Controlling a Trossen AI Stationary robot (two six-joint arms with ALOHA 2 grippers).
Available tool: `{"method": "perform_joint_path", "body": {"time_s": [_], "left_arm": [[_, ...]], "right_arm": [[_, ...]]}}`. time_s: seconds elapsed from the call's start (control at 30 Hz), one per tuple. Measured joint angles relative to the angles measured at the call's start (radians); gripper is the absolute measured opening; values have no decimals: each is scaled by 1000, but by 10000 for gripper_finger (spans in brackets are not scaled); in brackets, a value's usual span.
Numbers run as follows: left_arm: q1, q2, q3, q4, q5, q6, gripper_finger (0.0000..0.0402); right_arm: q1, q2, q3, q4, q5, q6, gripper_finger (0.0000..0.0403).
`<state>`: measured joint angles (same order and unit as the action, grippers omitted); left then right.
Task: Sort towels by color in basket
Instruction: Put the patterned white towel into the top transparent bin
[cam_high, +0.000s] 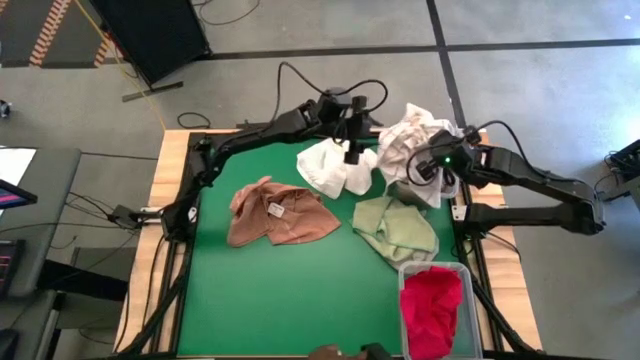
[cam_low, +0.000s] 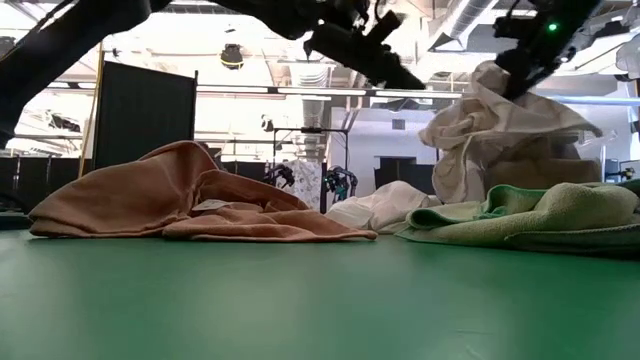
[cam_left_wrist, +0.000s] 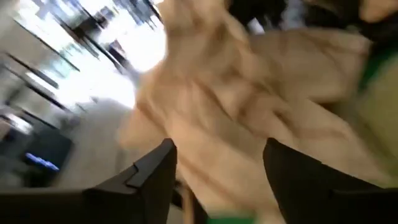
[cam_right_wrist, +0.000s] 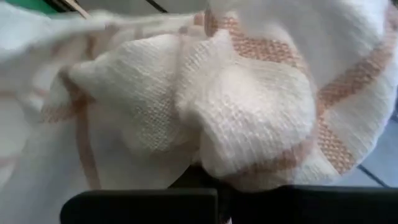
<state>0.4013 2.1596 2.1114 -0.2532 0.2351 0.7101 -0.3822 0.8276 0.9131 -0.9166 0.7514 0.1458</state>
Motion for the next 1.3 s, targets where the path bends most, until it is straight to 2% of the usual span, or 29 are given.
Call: {"method": "perform_joint_path", "body": {"time_s": [0.13,0.4,0.67,1.3], "left_arm": [[7,-41,0,-144,0,-9,239],[1,-113,0,-377,7,-31,240],[-36,-158,-3,-635,12,-17,240],[-94,-189,-5,-893,12,-72,240]], "right_arm": [[-29,4,0,-104,-6,39,27],[-84,104,0,-190,-188,48,27],[-158,251,0,-212,-298,32,27],[-384,534,2,-239,-675,-78,38]]}}
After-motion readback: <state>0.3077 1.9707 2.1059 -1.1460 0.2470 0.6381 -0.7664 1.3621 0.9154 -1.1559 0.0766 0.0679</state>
